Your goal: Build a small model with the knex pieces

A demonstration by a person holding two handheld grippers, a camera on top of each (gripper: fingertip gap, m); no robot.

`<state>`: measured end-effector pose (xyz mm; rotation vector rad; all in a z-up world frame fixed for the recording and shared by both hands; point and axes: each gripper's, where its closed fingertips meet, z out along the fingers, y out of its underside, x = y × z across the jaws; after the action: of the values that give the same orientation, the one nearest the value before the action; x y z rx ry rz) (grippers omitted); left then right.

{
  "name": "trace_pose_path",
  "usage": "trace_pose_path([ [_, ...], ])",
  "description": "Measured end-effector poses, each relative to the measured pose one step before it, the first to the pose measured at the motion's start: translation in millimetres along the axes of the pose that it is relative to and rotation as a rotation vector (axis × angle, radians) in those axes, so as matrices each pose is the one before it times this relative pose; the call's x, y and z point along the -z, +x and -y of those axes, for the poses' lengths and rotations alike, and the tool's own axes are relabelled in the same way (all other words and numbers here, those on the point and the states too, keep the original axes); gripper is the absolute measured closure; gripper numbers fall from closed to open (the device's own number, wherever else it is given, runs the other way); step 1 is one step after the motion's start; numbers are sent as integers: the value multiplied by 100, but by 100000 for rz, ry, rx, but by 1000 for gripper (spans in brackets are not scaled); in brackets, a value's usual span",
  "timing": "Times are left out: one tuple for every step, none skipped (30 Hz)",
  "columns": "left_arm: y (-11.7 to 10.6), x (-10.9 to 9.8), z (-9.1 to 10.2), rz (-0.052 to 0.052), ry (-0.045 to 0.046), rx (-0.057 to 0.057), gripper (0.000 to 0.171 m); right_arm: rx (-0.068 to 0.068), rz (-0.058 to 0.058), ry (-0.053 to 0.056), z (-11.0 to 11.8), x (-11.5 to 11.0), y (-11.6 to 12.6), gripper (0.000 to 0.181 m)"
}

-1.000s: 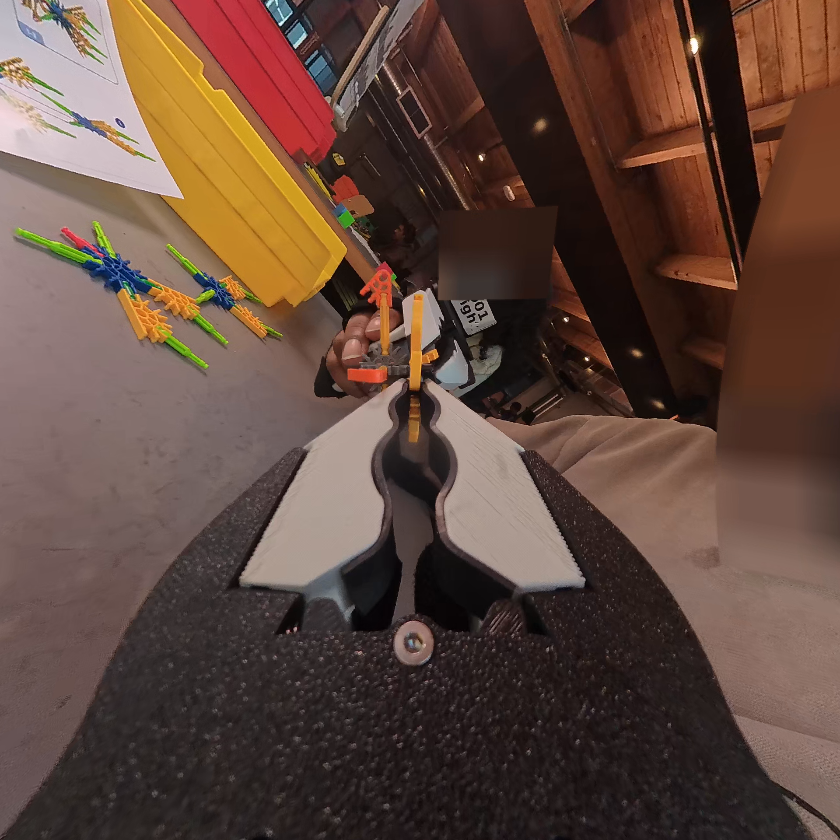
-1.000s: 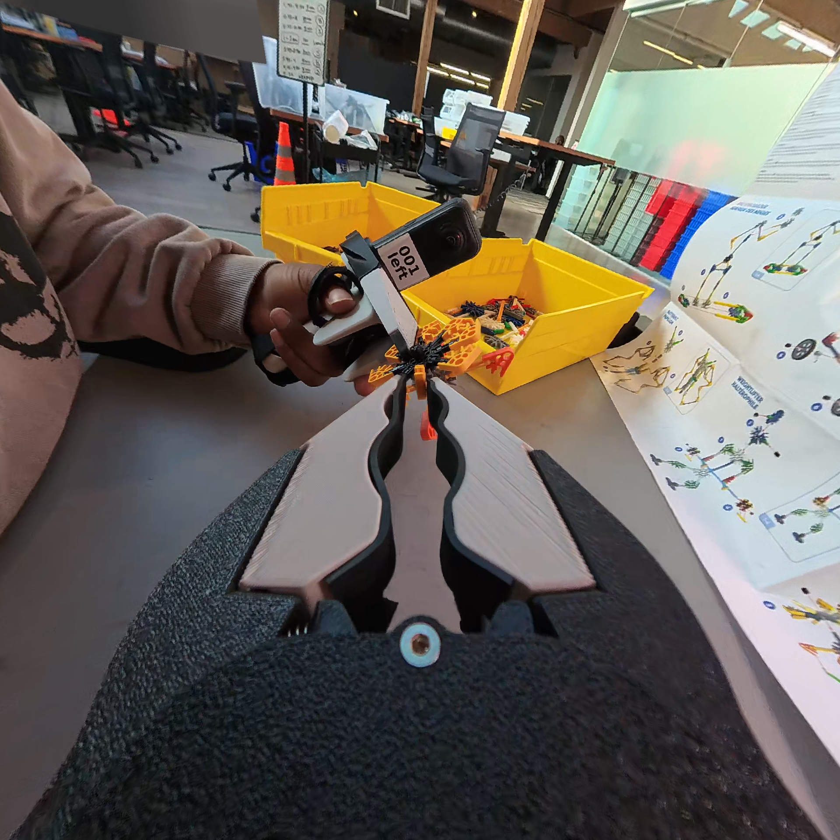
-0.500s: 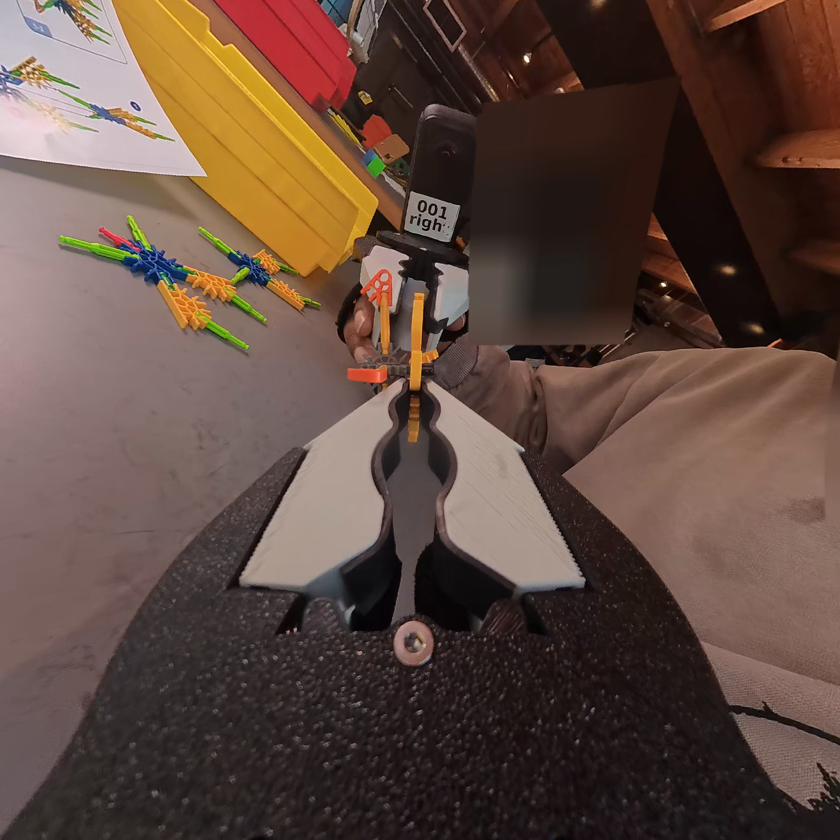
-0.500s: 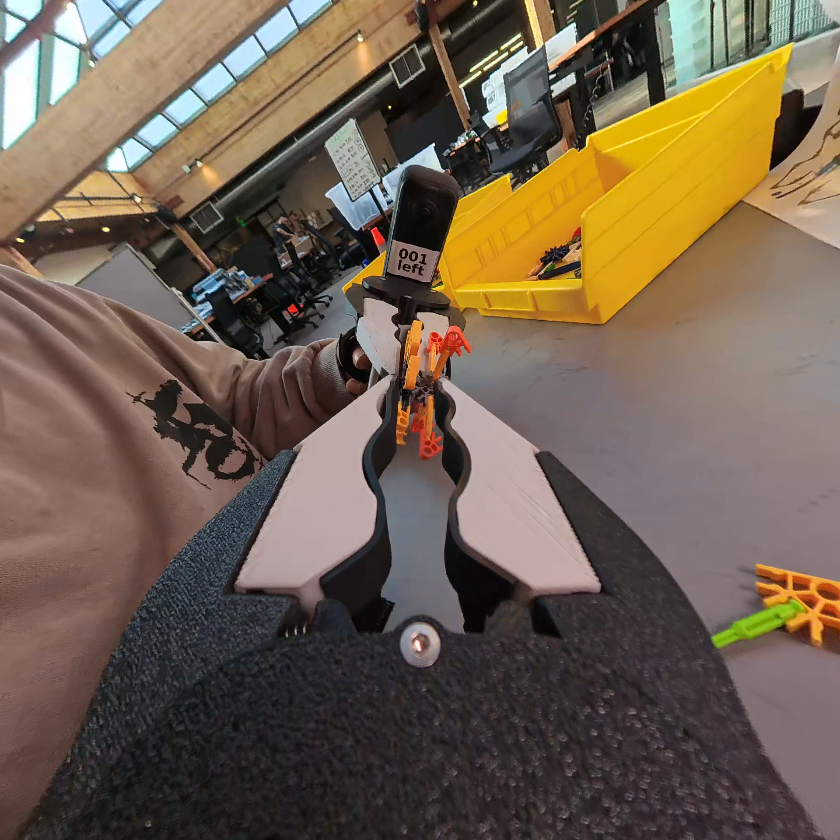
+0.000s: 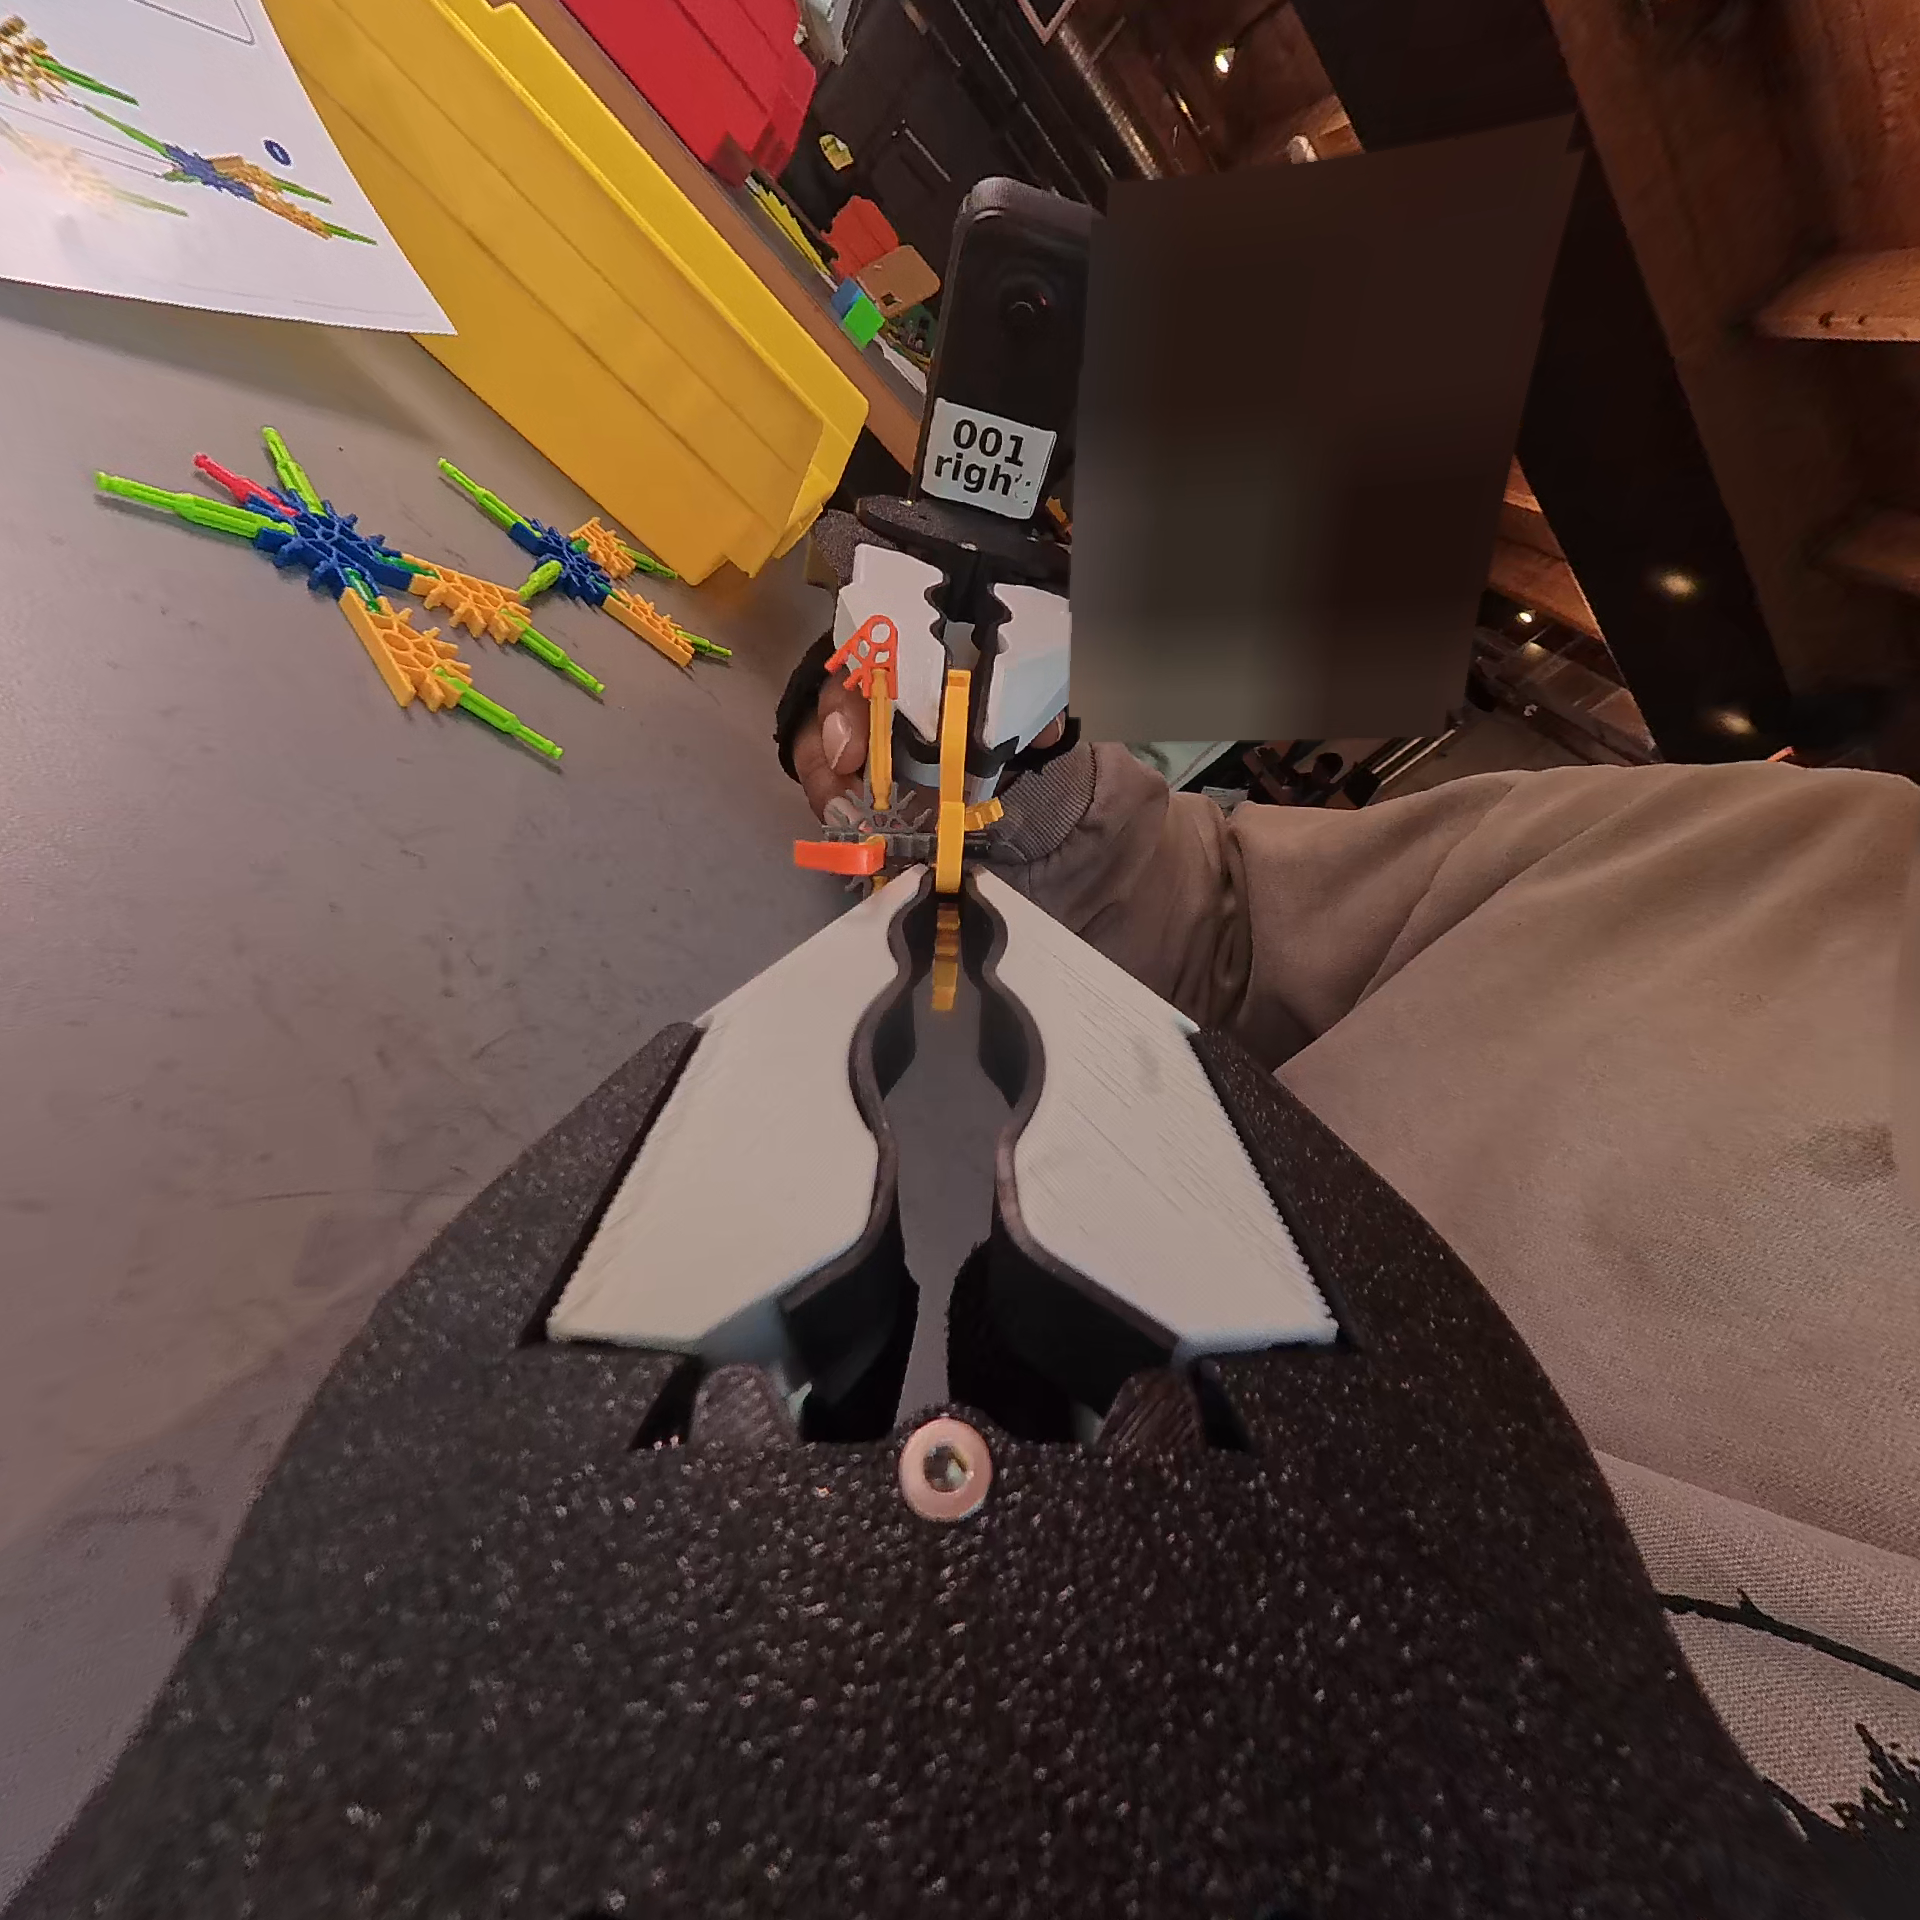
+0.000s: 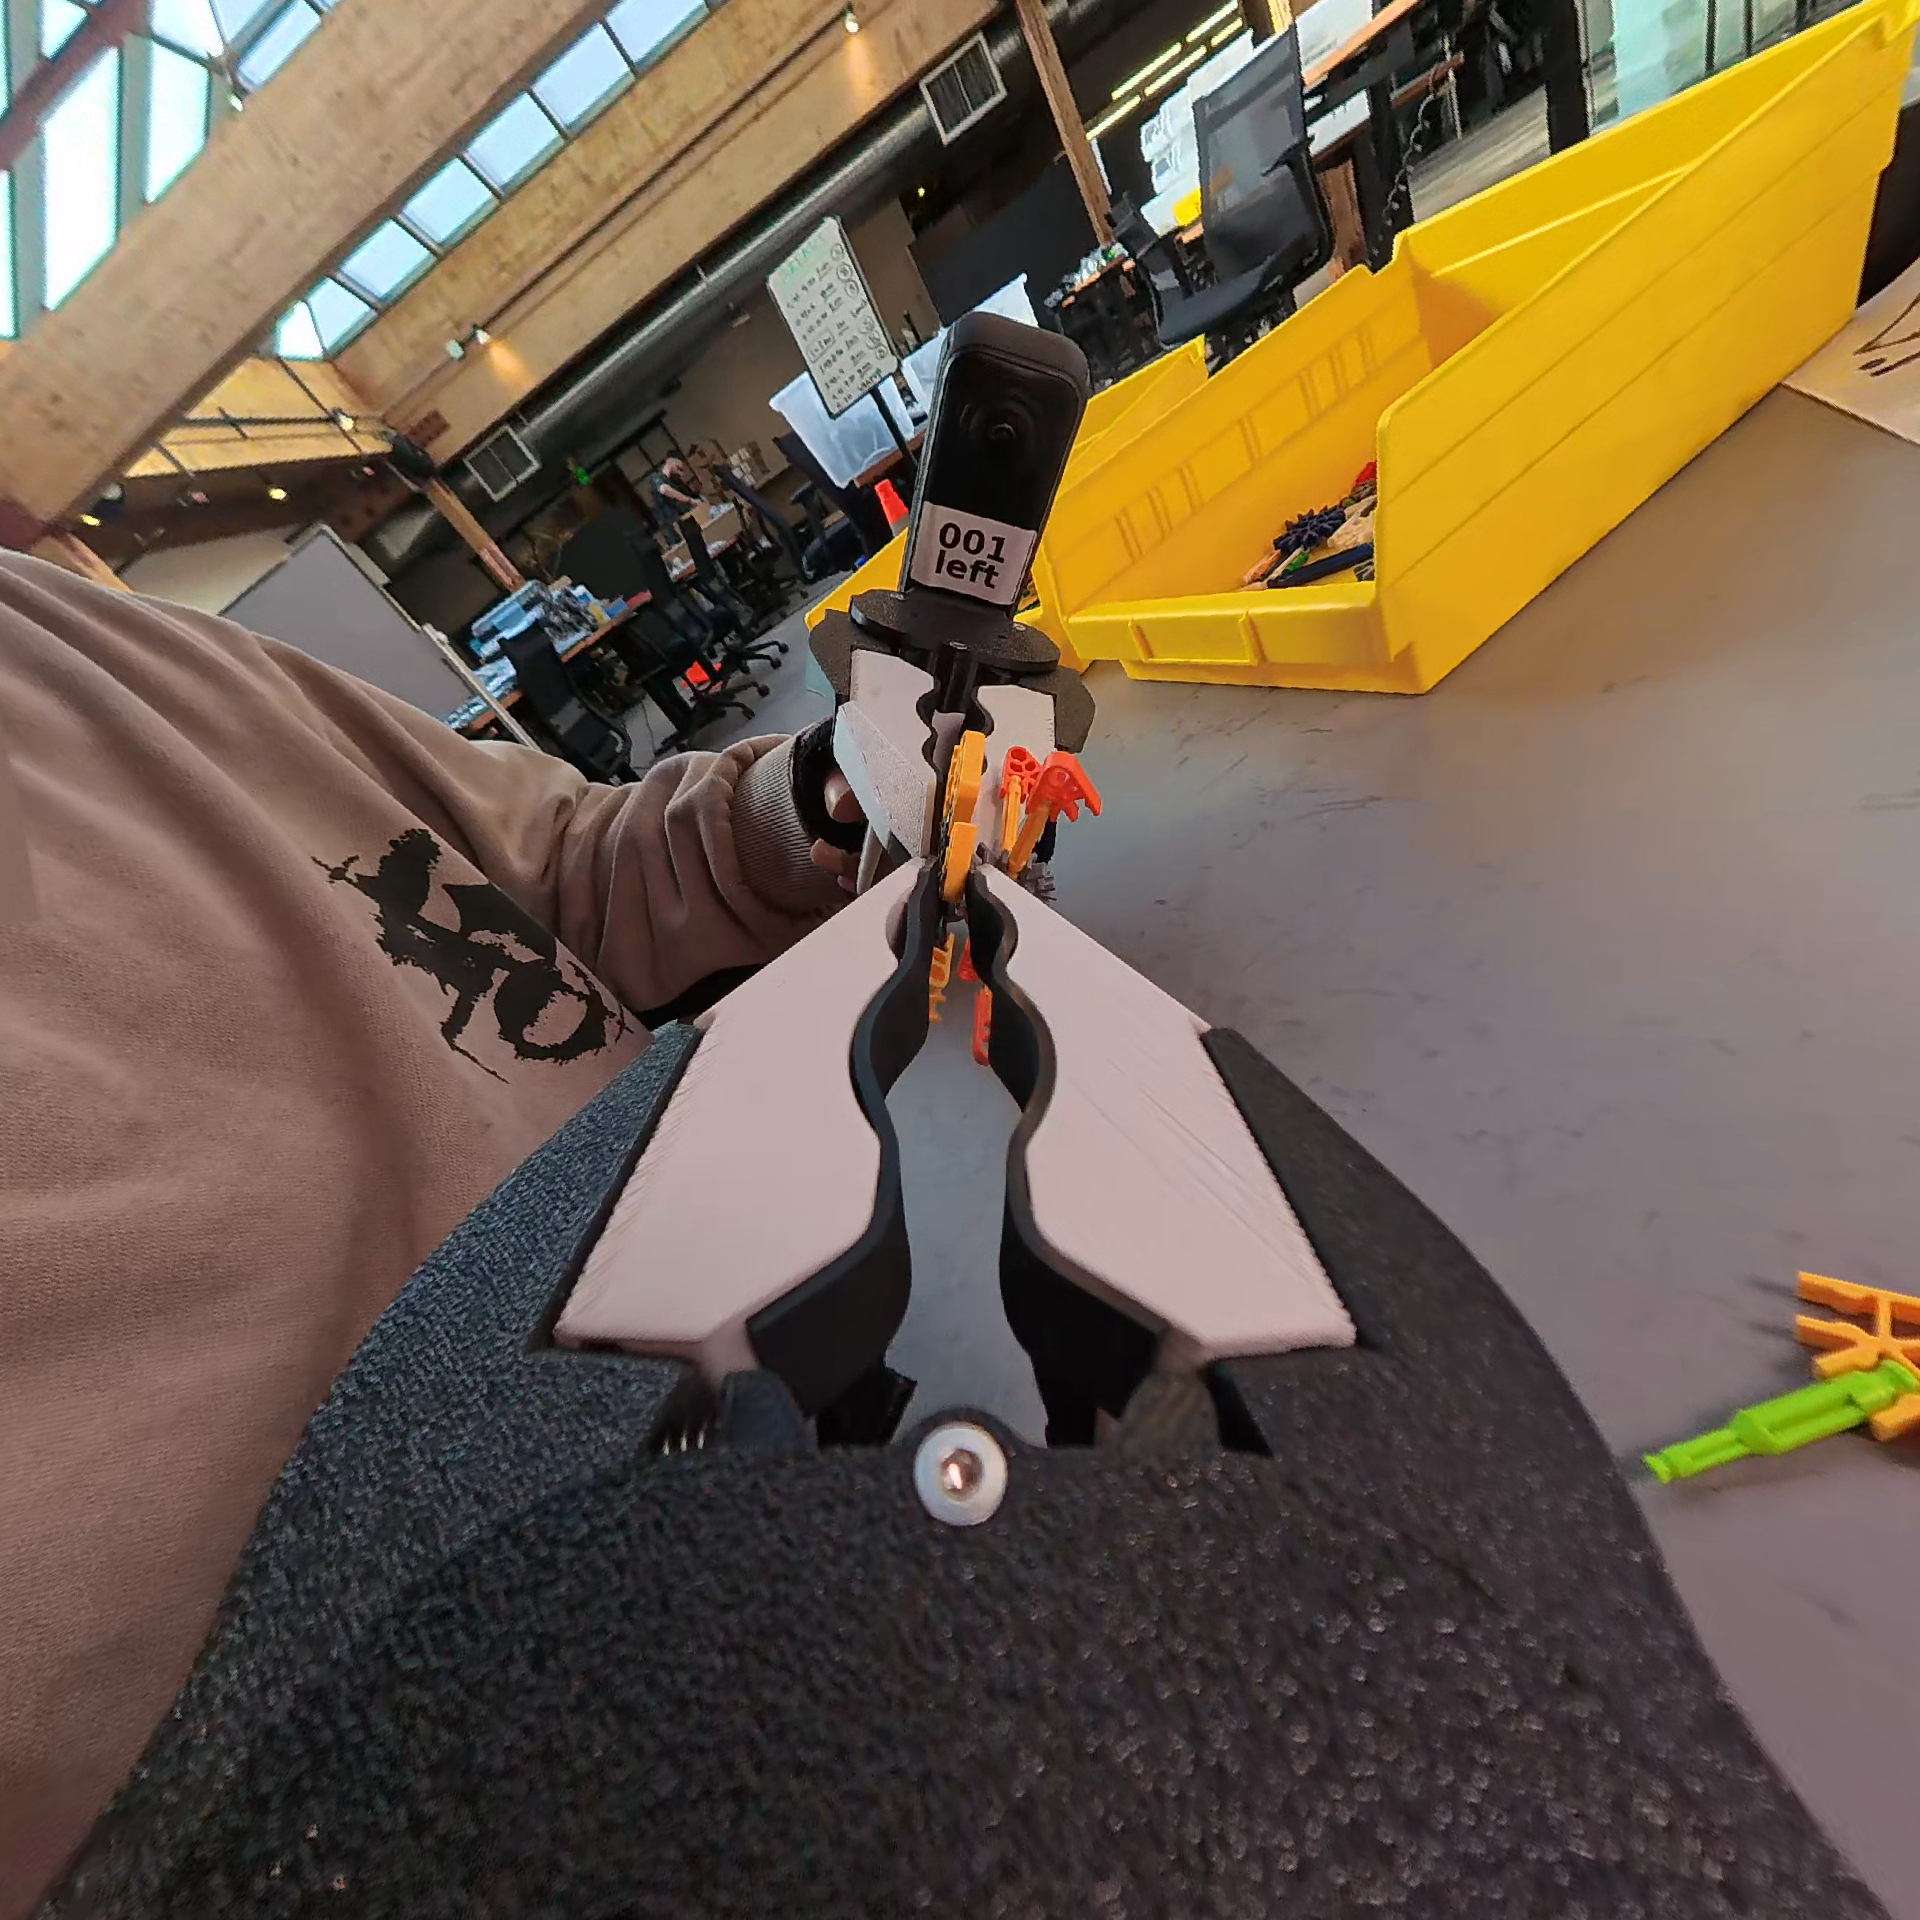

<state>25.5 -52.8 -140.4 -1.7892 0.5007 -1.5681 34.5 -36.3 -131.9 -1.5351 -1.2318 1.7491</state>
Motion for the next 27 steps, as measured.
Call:
trace_pose_path([
  [-10,-22,-40,-61,-150,57,168,-65,233,199,15,42,-14,177],
  [-2,-20,-36,-70,-169,52,168,-191,342,227,47,69,-28,176],
  [-2,-26,-67,-16,-322,7,168,-197,174,221,52,57,-16,176],
  [-19,-38,-77,137,-426,-90,168,35,-114,235,45,50,24,176],
  [-29,-55,-77,93,-364,-56,168,251,-171,168,23,36,24,176],
  [6,-31,-43,-136,-164,107,168,244,-162,45,-5,32,22,176],
  [34,-27,-9,-304,61,228,168,155,3,-344,-63,-1,4,177],
  [7,3,11,-279,116,299,168,510,-152,-110,-27,0,-5,178],
  [-19,3,9,-81,145,221,168,567,-342,23,7,1,13,178],
  [-19,9,-2,-95,66,185,168,372,-231,-227,-19,9,19,179],
  [-6,-7,-4,-120,26,175,168,192,-91,-135,-1,10,17,179],
  [6,-2,-8,-120,-9,141,168,-1,44,34,-4,-3,-1,179],
  [5,-14,-6,-104,15,136,168,-257,121,38,-9,14,2,179],
  [-8,2,-2,-121,26,173,168,-308,163,-14,-19,11,9,178],
  [-12,3,-9,-123,23,206,168,-285,113,-1,-13,8,4,178],
  [-9,-7,-11,-120,19,233,168,-323,147,-65,-28,2,4,178],
  [-23,6,-15,-59,-20,184,168,-170,39,-79,-19,11,9,178],
  [-35,-6,-34,23,-132,124,168,15,-53,-232,-42,-6,10,178],
  [-20,-11,-10,11,-60,104,168,196,-126,-271,-50,1,9,178],
  [-10,1,-1,-79,80,122,168,219,-162,-127,-20,13,14,178],
  [-6,0,3,-130,60,185,168,134,-39,-107,-15,24,-3,178],
  [-14,1,-5,-98,50,230,169,198,25,-143,-20,5,-11,178],
  [-50,8,12,-34,150,292,168,315,-169,-84,-18,7,13,178],
  [-53,11,21,-14,246,421,168,267,-335,-47,-26,1,30,178],
  [-60,29,38,-69,378,590,168,81,-411,-99,-31,6,73,178],
  [-49,36,48,-326,515,682,168,202,-260,77,-19,7,39,179],
  [-7,25,38,-561,409,669,168,233,57,382,21,-5,-6,179],
])
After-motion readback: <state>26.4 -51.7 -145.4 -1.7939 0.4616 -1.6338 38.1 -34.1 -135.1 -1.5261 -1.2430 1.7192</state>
